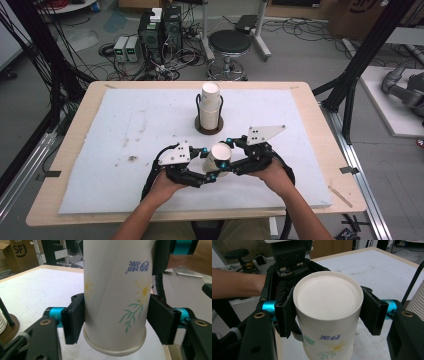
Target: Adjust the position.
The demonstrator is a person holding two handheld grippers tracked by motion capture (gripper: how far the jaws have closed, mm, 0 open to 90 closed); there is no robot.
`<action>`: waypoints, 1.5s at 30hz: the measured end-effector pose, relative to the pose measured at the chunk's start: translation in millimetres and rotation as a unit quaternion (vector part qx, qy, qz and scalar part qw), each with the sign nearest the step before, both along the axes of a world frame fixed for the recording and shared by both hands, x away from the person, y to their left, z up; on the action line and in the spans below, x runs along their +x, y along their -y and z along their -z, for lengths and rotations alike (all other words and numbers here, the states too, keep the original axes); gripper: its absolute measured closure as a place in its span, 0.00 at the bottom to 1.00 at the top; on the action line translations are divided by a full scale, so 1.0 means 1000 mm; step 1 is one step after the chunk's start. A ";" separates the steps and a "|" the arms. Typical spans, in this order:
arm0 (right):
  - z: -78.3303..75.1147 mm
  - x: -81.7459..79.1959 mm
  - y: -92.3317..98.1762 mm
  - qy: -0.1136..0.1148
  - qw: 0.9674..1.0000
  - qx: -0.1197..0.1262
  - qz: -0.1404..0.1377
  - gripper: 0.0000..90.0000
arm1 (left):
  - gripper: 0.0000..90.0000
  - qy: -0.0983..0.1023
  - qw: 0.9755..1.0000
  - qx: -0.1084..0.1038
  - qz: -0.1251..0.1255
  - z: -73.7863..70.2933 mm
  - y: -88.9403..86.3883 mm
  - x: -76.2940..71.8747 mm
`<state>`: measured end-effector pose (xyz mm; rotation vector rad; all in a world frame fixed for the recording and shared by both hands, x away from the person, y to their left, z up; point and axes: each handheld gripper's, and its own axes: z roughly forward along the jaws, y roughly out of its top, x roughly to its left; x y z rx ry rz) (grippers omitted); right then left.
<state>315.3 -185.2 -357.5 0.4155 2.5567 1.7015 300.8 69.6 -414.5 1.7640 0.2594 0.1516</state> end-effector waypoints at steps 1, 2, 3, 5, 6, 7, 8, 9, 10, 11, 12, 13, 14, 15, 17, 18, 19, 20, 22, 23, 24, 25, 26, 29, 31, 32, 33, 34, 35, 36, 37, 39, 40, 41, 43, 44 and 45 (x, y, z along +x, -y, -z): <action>0.000 0.000 0.000 -0.001 1.000 0.000 -0.001 0.40 | 0.40 0.000 1.000 0.002 0.001 0.000 0.000 0.000; 0.000 0.000 0.000 -0.001 1.000 0.000 -0.003 0.40 | 0.41 -0.001 1.000 0.001 0.003 -0.001 -0.001 0.000; 0.000 -0.001 -0.001 0.000 1.000 0.000 -0.004 0.39 | 0.42 -0.002 1.000 0.003 0.004 -0.002 -0.002 0.000; -0.001 -0.001 -0.001 0.000 1.000 -0.001 0.001 0.28 | 0.42 -0.005 1.000 0.004 0.005 -0.004 -0.003 0.000; -0.001 -0.001 -0.002 -0.003 1.000 -0.001 0.008 0.22 | 0.42 -0.006 1.000 0.006 0.004 -0.005 -0.004 0.001; -0.002 -0.001 -0.002 -0.005 1.000 -0.002 0.010 0.22 | 0.43 -0.007 1.000 0.010 0.003 -0.006 -0.005 0.000; -0.002 0.000 -0.002 -0.003 1.000 0.000 0.008 0.22 | 0.43 -0.007 1.000 0.017 0.002 -0.008 -0.006 0.000; -0.003 -0.001 -0.001 -0.004 1.000 -0.001 0.006 0.22 | 0.43 -0.008 1.000 0.029 0.003 -0.010 -0.007 0.001; -0.005 -0.001 0.000 -0.004 1.000 -0.002 0.004 0.22 | 0.43 -0.008 0.999 0.035 0.002 -0.011 -0.007 0.001; -0.006 -0.001 0.000 0.003 1.000 -0.003 0.002 0.22 | 0.43 -0.009 0.999 0.045 0.003 -0.013 -0.008 0.001; -0.007 -0.001 0.001 0.004 1.000 -0.007 0.002 0.22 | 0.43 -0.007 0.999 0.053 0.004 -0.014 -0.009 0.001; -0.009 0.000 0.002 0.010 1.000 -0.017 0.001 0.22 | 0.43 -0.007 0.998 0.059 0.005 -0.016 -0.009 0.002; -0.009 0.000 0.002 0.010 1.000 -0.017 0.001 0.22 | 0.43 -0.008 0.998 0.066 0.006 -0.018 -0.010 0.002; -0.010 0.000 0.003 0.012 1.000 -0.019 0.000 0.22 | 0.43 -0.006 0.997 0.079 0.006 -0.021 -0.010 0.003; -0.011 0.001 0.003 0.015 1.000 -0.026 -0.005 0.22 | 0.43 -0.002 0.995 0.104 0.006 -0.026 -0.011 0.004; -0.012 0.001 0.004 0.017 0.999 -0.030 -0.006 0.22 | 0.43 -0.001 0.993 0.115 0.008 -0.028 -0.011 0.005; -0.012 0.001 0.004 0.020 0.999 -0.034 -0.006 0.22 | 0.43 -0.001 0.992 0.128 0.010 -0.030 -0.011 0.005; -0.012 0.001 0.004 0.025 0.999 -0.040 -0.004 0.22 | 0.43 -0.001 0.990 0.142 0.013 -0.032 -0.011 0.006; -0.013 0.001 0.004 0.029 0.999 -0.045 -0.008 0.22 | 0.43 0.003 0.985 0.171 0.017 -0.036 -0.010 0.007; -0.013 0.001 0.004 0.031 0.998 -0.049 -0.007 0.22 | 0.43 0.002 0.983 0.181 0.019 -0.037 -0.009 0.007; -0.013 0.001 0.004 0.030 0.998 -0.051 -0.008 0.22 | 0.43 0.001 0.981 0.194 0.022 -0.039 -0.008 0.008; -0.013 0.002 0.003 0.033 0.998 -0.057 -0.009 0.22 | 0.43 0.000 0.978 0.205 0.026 -0.040 -0.007 0.008; -0.012 0.002 0.002 0.034 0.997 -0.063 -0.012 0.22 | 0.43 0.000 0.977 0.212 0.028 -0.042 -0.006 0.009; -0.010 0.002 0.000 0.035 0.996 -0.079 -0.019 0.22 | 0.43 -0.003 0.972 0.230 0.039 -0.046 -0.004 0.009; -0.008 0.002 -0.002 0.037 0.995 -0.088 -0.024 0.22 | 0.43 -0.005 0.967 0.249 0.047 -0.049 -0.002 0.009; -0.008 0.002 -0.002 0.035 0.995 -0.093 -0.025 0.22 | 0.43 -0.005 0.965 0.256 0.050 -0.050 0.000 0.009; -0.007 0.002 -0.003 0.034 0.994 -0.097 -0.028 0.22 | 0.43 -0.005 0.963 0.265 0.054 -0.051 0.001 0.009; -0.007 0.002 -0.003 0.036 0.994 -0.101 -0.032 0.22 | 0.43 -0.007 0.962 0.268 0.056 -0.051 0.001 0.009; -0.007 0.002 -0.004 0.034 0.994 -0.102 -0.034 0.22 | 0.43 -0.008 0.959 0.276 0.059 -0.051 0.002 0.009; -0.007 0.002 -0.004 0.033 0.993 -0.105 -0.037 0.22 | 0.43 -0.007 0.957 0.283 0.062 -0.052 0.003 0.010; -0.007 0.001 -0.005 0.034 0.993 -0.110 -0.041 0.22 | 0.43 -0.008 0.955 0.289 0.065 -0.053 0.004 0.010; -0.007 0.001 -0.006 0.035 0.991 -0.120 -0.047 0.22 | 0.43 -0.009 0.952 0.297 0.068 -0.054 0.005 0.010; -0.007 0.001 -0.007 0.037 0.990 -0.124 -0.051 0.22 | 0.43 -0.008 0.951 0.301 0.069 -0.055 0.006 0.010; -0.008 0.001 -0.008 0.036 0.990 -0.129 -0.052 0.22 | 0.43 -0.008 0.950 0.304 0.069 -0.056 0.007 0.010; -0.008 0.001 -0.010 0.035 0.988 -0.136 -0.057 0.22 | 0.43 -0.008 0.947 0.312 0.074 -0.057 0.008 0.010; -0.008 0.001 -0.011 0.034 0.987 -0.144 -0.061 0.22 | 0.43 -0.008 0.947 0.314 0.075 -0.057 0.009 0.010; -0.007 0.001 -0.012 0.036 0.987 -0.147 -0.062 0.22 | 0.43 -0.007 0.945 0.318 0.078 -0.058 0.009 0.010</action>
